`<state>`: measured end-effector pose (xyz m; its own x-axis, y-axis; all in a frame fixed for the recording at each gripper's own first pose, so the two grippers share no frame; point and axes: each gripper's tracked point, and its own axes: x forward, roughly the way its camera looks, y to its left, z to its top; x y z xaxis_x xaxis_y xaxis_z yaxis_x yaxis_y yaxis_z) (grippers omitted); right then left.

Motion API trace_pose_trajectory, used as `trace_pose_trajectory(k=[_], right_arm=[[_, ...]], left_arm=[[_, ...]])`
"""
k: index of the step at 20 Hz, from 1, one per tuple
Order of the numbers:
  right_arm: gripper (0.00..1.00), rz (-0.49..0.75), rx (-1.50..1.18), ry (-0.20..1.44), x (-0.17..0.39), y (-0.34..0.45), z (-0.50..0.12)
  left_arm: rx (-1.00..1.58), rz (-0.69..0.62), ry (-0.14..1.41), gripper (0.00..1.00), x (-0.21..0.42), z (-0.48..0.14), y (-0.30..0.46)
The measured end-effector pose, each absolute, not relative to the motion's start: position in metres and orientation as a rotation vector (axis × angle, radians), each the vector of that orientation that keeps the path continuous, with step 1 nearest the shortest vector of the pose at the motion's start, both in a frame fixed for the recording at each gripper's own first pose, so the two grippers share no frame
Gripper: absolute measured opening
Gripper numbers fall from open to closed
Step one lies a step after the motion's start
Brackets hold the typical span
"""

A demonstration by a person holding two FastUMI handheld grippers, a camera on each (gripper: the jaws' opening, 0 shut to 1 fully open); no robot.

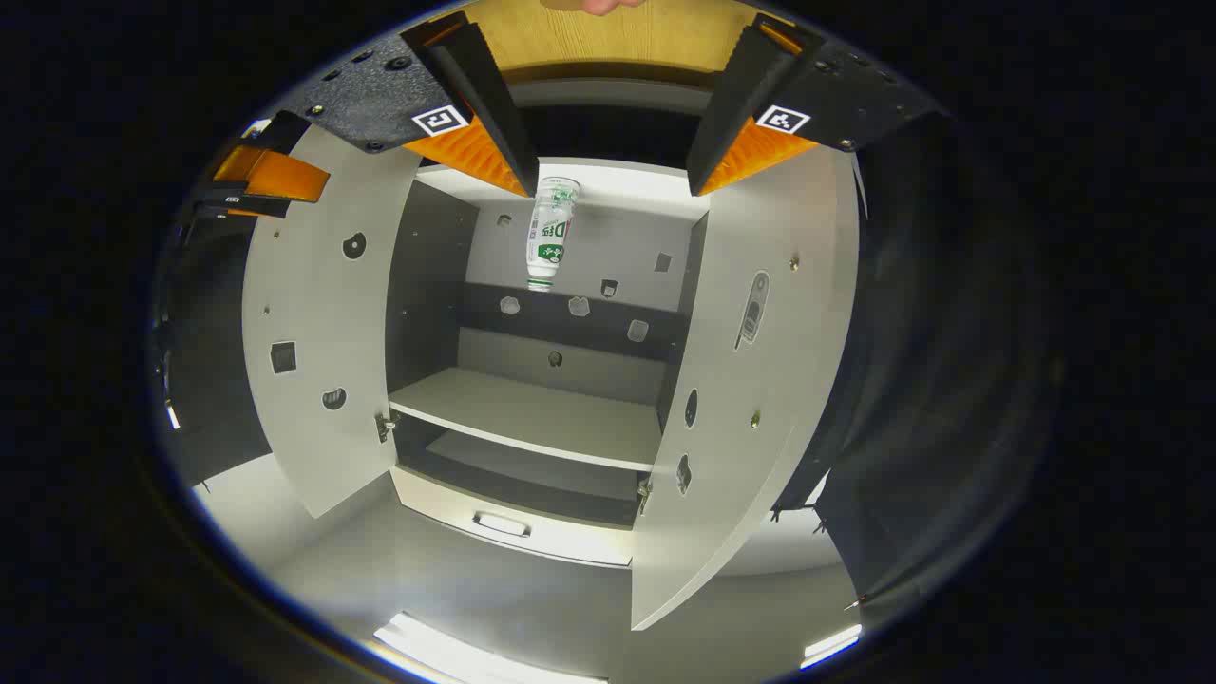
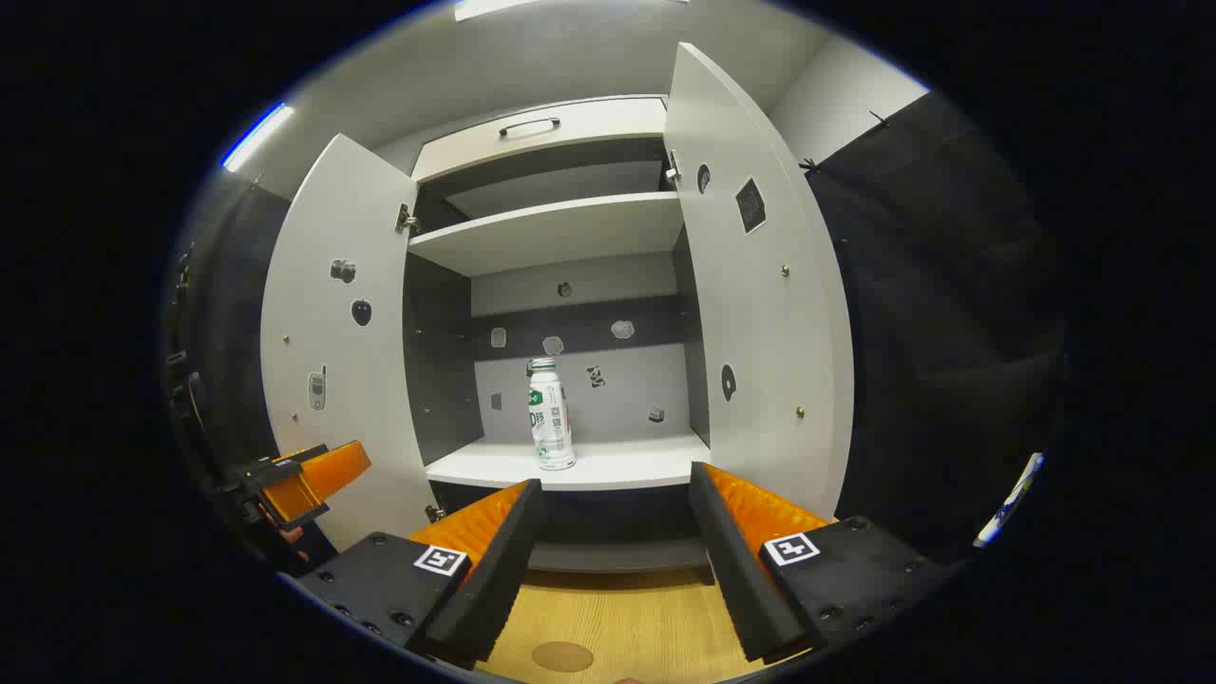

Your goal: Grasp the bottle in the cabinet with the left hand and place it on the coaster, then close the right door with the right hand and the left door with the left hand.

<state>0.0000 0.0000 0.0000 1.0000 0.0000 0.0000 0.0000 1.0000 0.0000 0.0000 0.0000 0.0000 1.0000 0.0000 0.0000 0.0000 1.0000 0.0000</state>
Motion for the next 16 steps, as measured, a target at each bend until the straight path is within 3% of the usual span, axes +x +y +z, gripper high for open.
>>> trace_pose_trajectory(k=[2, 3, 4, 5, 16], right_arm=[[0.98, -0.001, -0.001, 0.002, 0.0008, -0.0005, -0.0005], [0.92, -0.001, 0.0, 0.002, 0.0009, -0.0003, -0.0008], [0.98, -0.001, 0.001, 0.001, 0.0008, -0.0002, -0.0011], [0.92, -0.002, 0.002, 0.001, 0.0009, 0.0, -0.0013], [0.92, 0.002, 0.004, -0.001, -0.0029, 0.0029, -0.0003]], left_arm=[[0.007, 0.001, -0.001, 0.95, 0.001, 0.0004, 0.0005], [0.008, 0.0, -0.001, 0.95, 0.0013, 0.0007, 0.0001], [0.008, -0.001, -0.001, 0.95, 0.0017, 0.001, -0.0001], [0.008, -0.003, 0.0, 0.95, 0.0016, 0.001, -0.0007], [0.005, 0.002, -0.005, 0.95, -0.0046, 0.003, 0.0032]])
